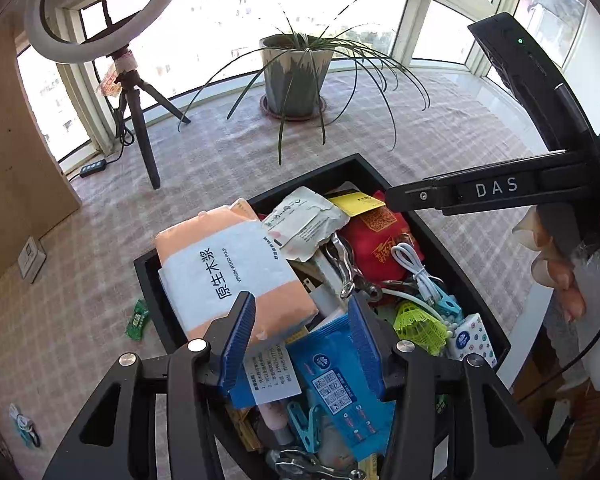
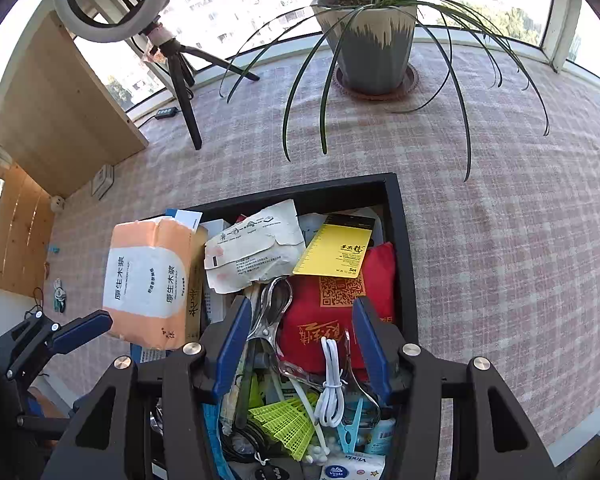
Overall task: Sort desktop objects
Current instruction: 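Move both open tools back toward the white cable and blue clothespins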
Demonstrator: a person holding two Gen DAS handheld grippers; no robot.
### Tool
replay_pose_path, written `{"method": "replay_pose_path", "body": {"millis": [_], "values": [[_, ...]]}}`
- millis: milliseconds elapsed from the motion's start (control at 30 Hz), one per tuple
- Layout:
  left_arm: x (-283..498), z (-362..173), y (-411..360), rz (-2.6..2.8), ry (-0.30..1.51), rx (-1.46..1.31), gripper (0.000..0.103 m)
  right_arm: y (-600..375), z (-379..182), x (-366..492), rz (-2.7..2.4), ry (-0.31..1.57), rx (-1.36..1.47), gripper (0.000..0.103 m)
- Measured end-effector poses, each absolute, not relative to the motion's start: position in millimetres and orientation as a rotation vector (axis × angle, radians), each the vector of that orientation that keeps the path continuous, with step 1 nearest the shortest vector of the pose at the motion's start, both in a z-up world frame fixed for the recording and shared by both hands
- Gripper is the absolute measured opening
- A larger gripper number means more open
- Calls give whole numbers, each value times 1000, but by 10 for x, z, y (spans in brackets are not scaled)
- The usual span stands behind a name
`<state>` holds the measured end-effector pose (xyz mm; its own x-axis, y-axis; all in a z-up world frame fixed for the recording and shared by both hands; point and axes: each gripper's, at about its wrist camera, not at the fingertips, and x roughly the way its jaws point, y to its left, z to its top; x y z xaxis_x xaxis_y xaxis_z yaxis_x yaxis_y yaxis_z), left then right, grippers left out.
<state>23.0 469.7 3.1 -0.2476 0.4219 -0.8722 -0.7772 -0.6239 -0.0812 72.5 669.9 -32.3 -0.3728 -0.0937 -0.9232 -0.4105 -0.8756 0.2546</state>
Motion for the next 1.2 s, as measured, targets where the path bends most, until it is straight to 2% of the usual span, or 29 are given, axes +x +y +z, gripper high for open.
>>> {"method": "replay_pose_path", "body": {"millis": [267, 500, 767, 967, 1200], "values": [[-23, 102, 3816, 2027, 428, -1225, 52, 6215, 54, 764, 2446, 667, -1558, 49], [-410, 22, 2700, 2109, 377, -1312, 52, 5377, 208, 494, 2508, 603, -1594, 49], [-837, -245, 1109, 2238, 300, -1462, 52, 4179, -6, -163, 2585, 550, -1733, 49], [-1139, -495, -72, 2349, 170, -1581, 52, 3197, -180, -804, 2667, 455, -1878, 49], [-1247, -806, -942, 2417, 27, -1656, 52, 2111, -412, -1492, 2749, 342, -2072, 49]]}}
